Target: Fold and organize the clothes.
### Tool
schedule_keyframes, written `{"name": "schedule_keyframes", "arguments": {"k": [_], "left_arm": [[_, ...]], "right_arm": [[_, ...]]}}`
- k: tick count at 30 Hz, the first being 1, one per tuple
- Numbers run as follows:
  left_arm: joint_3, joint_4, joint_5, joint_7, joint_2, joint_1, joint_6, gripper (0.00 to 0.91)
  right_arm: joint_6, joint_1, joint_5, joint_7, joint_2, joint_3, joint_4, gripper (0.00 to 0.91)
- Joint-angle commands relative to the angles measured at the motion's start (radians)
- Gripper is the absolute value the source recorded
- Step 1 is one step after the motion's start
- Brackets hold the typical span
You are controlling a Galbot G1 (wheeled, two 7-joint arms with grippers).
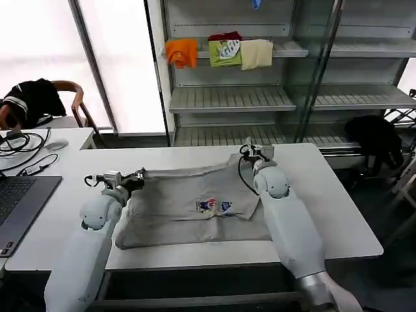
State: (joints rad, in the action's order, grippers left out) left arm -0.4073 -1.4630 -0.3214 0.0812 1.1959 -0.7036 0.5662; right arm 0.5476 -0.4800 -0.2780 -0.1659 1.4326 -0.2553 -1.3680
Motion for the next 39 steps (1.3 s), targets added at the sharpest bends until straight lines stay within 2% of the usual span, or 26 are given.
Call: {"name": "schedule_keyframes", "arguments": {"k": [1, 13, 22, 31, 39], "left_arm": [[-0.013, -0.158, -0.013, 0.000, -0.024, -0.075, 0.004, 0.010], [-0.054, -0.311, -0.009, 0.003, -0.041, -0.246, -0.001, 0.010], [-0.071, -0.351, 0.017, 0.011, -0.028, -0.360, -0.017, 0.010], [-0.090, -0.345, 0.057, 0.019, -0.019, -0.417, -0.032, 0.010], [-0.092, -0.366, 0.080, 0.025, -0.016, -0.448, -0.034, 0.010]], "right_arm": [[0.022, -0.120, -0.007, -0.008, -0.051, -0.007, -0.242, 0.000], [0.016, -0.309, -0.015, -0.026, -0.101, -0.053, -0.377, 0.000], [0.030, -0.484, -0.029, -0.042, -0.129, -0.097, -0.529, 0.000], [0.001, -0.625, -0.026, -0.045, -0.144, -0.125, -0.532, 0.000], [-0.022, -0.665, -0.026, -0.049, -0.146, -0.138, -0.490, 0.000]]}}
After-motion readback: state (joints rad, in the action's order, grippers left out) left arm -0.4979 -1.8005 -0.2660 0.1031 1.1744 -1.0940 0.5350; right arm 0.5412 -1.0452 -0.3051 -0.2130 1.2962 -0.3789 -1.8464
